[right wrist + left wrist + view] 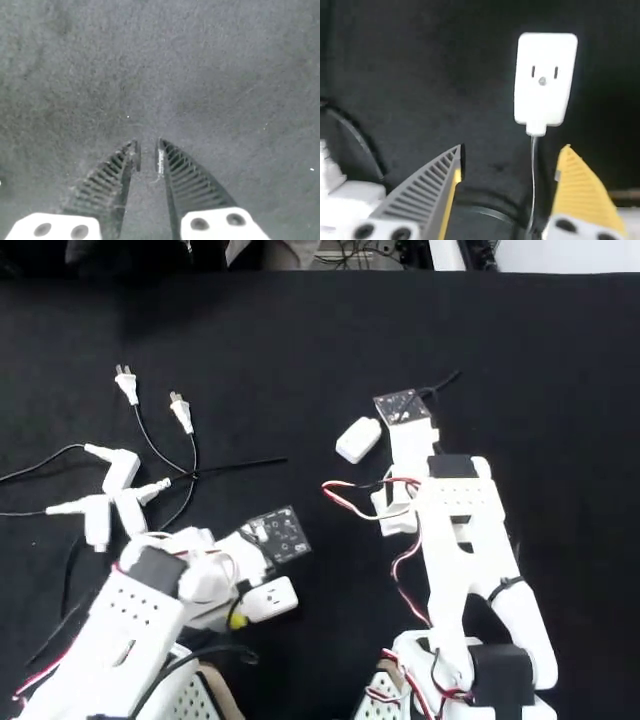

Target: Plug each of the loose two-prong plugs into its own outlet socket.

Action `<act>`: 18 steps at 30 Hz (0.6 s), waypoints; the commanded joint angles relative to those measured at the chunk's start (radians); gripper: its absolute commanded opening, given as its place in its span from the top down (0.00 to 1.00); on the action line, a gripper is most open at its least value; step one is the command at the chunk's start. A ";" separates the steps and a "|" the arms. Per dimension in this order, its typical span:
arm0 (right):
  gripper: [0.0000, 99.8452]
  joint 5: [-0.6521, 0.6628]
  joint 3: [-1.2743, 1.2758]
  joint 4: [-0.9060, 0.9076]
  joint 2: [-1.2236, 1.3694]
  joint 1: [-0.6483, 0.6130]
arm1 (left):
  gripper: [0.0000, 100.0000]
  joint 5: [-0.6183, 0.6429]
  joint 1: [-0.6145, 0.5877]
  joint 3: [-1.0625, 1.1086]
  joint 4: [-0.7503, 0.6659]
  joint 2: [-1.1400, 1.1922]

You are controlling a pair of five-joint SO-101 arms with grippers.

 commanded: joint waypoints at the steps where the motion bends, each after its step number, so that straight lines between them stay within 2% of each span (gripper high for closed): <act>1: 0.94 -0.011 -0.005 -0.011 -0.021 0.009 | 0.68 0.063 0.058 -0.019 -0.021 0.048; 8: 0.94 -0.011 -0.004 -0.023 -0.019 0.009 | 0.68 0.229 0.136 -0.108 0.041 0.046; 11: 0.94 -0.011 -0.004 -0.023 -0.019 0.009 | 0.68 0.276 0.153 -0.050 -0.078 0.058; 14: 0.94 -0.011 -0.004 -0.023 -0.019 0.009 | 0.68 0.318 0.128 0.076 -0.333 0.103; 18: 0.94 -0.011 -0.004 -0.023 -0.019 0.009 | 0.68 0.313 0.128 0.028 -0.330 0.259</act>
